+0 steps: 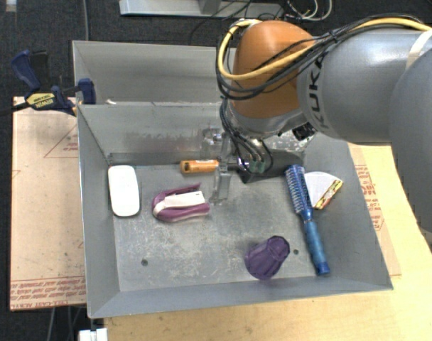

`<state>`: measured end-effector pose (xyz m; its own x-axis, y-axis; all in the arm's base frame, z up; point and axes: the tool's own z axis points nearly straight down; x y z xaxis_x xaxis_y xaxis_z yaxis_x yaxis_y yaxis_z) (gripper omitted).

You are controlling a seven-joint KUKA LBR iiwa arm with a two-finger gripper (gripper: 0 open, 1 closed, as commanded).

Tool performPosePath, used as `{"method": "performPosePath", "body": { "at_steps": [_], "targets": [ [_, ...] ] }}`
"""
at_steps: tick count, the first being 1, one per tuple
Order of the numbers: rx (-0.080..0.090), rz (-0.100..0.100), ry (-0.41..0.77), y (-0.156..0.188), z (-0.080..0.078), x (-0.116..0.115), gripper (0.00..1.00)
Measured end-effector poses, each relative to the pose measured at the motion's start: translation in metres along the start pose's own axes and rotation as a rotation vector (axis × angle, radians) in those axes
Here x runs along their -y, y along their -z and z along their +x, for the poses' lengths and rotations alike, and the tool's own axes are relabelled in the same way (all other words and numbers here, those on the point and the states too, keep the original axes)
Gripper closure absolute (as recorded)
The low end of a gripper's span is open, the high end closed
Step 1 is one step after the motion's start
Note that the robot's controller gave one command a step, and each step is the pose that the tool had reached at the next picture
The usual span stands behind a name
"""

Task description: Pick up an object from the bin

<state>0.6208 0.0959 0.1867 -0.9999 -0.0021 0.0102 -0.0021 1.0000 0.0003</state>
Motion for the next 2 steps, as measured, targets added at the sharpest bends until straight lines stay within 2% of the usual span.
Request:
{"method": "performPosePath", "body": {
  "at_steps": [1,2],
  "targets": [
    [0.007,0.0,-0.002,0.005,-0.001,0.001,0.0],
    [-0.002,-0.001,-0.028,-0.101,0.001,-0.017,0.0]
  ]
}}
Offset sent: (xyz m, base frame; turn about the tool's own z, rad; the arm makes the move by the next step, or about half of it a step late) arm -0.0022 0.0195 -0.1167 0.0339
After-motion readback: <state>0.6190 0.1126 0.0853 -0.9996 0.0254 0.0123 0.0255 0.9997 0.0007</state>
